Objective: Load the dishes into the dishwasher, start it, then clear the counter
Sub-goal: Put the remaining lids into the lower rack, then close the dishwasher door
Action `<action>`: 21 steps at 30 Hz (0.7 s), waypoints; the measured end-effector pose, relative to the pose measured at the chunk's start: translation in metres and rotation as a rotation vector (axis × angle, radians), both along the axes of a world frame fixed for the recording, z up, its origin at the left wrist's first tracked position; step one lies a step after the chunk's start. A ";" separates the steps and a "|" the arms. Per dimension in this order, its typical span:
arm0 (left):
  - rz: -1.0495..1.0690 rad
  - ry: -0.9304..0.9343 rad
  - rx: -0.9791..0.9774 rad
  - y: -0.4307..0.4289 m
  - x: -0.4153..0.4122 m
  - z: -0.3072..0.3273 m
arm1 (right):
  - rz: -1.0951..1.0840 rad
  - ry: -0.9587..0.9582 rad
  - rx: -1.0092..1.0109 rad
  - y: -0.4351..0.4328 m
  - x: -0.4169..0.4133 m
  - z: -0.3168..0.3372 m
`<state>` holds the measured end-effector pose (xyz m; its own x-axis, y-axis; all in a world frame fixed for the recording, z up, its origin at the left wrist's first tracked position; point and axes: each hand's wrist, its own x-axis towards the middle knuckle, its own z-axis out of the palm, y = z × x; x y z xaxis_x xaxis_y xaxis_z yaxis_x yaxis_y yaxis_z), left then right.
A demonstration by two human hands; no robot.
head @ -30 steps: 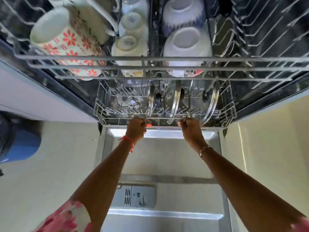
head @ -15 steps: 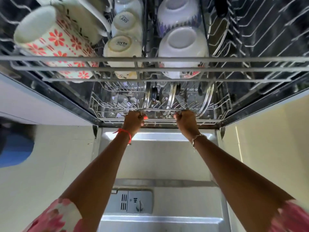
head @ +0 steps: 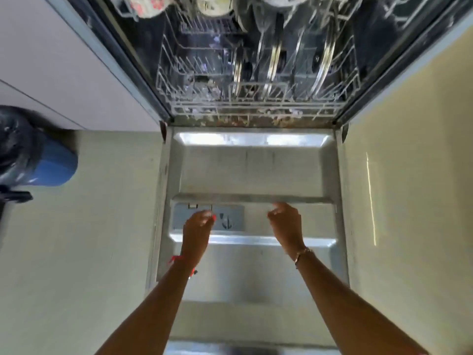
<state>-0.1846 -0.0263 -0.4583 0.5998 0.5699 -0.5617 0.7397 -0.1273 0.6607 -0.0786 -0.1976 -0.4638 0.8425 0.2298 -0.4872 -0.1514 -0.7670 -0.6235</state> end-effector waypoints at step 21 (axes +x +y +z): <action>0.995 0.141 -1.009 -0.173 -0.283 -0.084 | -1.262 0.892 0.576 -0.147 -0.332 -0.088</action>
<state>-0.4673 -0.1995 -0.5426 0.0991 0.0399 -0.9943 0.3064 0.9494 0.0686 -0.4108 -0.3450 -0.5517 0.1449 -0.0297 -0.9890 -0.9060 0.3978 -0.1447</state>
